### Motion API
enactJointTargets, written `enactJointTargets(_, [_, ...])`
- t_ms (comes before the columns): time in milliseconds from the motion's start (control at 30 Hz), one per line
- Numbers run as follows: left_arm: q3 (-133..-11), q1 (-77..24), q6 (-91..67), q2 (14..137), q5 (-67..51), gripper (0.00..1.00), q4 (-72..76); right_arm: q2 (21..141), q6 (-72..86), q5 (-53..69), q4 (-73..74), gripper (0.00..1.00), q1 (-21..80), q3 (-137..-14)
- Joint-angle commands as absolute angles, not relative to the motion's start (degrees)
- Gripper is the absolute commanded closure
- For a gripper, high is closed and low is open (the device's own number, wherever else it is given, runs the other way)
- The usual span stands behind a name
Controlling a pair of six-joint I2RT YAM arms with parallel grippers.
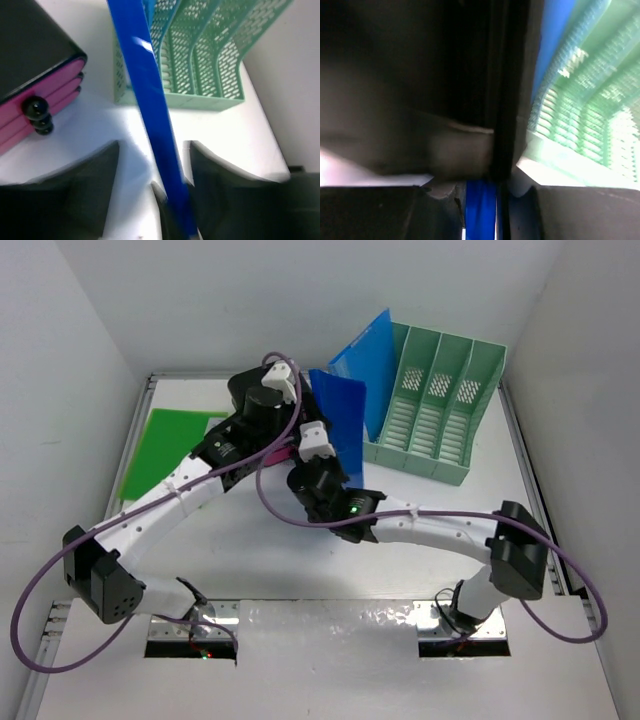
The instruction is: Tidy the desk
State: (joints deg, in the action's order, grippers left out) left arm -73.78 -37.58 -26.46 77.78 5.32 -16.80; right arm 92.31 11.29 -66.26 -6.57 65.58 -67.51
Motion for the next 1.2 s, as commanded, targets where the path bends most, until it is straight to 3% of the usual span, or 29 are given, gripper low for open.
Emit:
enactJointTargets(0, [-74.62, -38.41, -21.28, 73.04, -2.78, 0.39, -15.56, 87.02, 15.64, -64.44, 4.82, 1.0, 62.93, -63.82])
enactJointTargets(100, [-76.11, -38.41, -17.68, 72.69, -7.45, 0.12, -15.38, 81.58, 18.01, -59.69, 10.53, 1.0, 62.93, -61.35])
enactJointTargets(200, [-77.25, -38.41, -13.64, 72.51, -10.62, 0.0, -16.17, 74.46, 19.16, -54.77, 13.8, 1.0, 62.93, -57.58])
enactJointTargets(433, [-80.59, -38.32, -2.83, 71.28, -12.75, 0.01, -20.04, 58.99, 18.19, -44.48, 20.99, 1.0, 61.09, -50.28])
enactJointTargets(567, [-81.82, -38.32, 5.42, 68.82, -8.27, 0.0, -22.58, 53.09, 15.83, -37.1, 23.02, 1.0, 54.86, -49.48])
enactJointTargets(633, [-83.49, -38.32, 9.56, 68.56, -9.66, 0.01, -25.22, 52.47, 14.07, -35.6, 24.08, 1.0, 52.56, -50.97])
enactJointTargets(867, [-80.16, -38.41, 48.09, 67.41, -19.15, 0.0, -36.64, 56.33, 3.18, -21.99, 30.58, 1.0, 52.29, -59.23])
enactJointTargets(1167, [-75.77, -37.62, 59.5, 68.29, -20.75, 0.0, -39.81, 55.55, -3.07, -13.63, 31.03, 1.0, 52.29, -63.9])
